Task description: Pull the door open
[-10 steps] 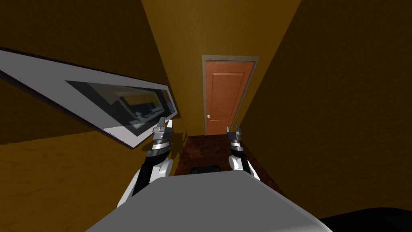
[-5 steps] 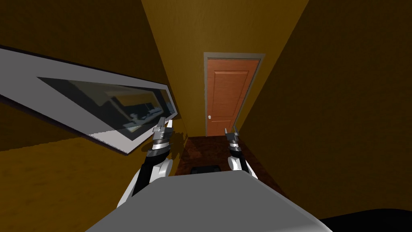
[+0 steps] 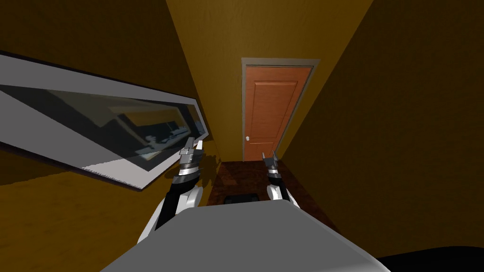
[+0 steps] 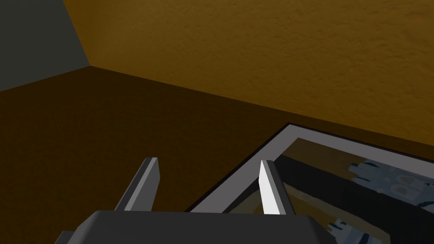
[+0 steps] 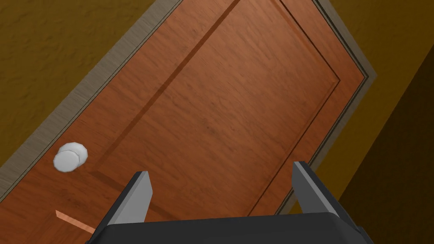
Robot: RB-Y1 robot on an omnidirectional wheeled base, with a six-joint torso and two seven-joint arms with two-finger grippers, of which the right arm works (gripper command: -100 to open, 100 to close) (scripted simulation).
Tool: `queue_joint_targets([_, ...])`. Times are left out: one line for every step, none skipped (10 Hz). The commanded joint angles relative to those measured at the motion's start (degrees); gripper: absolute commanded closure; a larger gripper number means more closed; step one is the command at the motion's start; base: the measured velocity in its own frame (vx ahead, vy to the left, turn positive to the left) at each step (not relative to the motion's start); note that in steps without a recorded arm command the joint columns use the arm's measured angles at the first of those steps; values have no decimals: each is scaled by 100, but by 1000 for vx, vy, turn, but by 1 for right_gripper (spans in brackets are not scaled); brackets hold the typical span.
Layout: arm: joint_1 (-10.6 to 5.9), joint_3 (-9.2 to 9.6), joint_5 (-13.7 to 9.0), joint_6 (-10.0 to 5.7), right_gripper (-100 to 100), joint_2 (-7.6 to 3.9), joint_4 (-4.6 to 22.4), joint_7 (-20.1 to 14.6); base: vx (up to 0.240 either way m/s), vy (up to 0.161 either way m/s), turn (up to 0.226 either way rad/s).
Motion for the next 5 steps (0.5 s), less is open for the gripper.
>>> queue_joint_targets([-89, 33, -69, -12, -100, -46, 211, -244, 95, 29, 18])
queue_joint_targets([-123, 61, -107, -28, -100, -72, 331, -381, 96, 42, 21])
queue_joint_targets([-157, 90, -146, -44, -100, -98, 450, -519, 112, 33, 17])
queue_joint_targets([-191, 119, -184, -60, -100, -123, 570, -656, 109, 37, 18])
queue_joint_targets([-226, 148, -222, -76, -100, -149, 689, -793, 95, 36, 21])
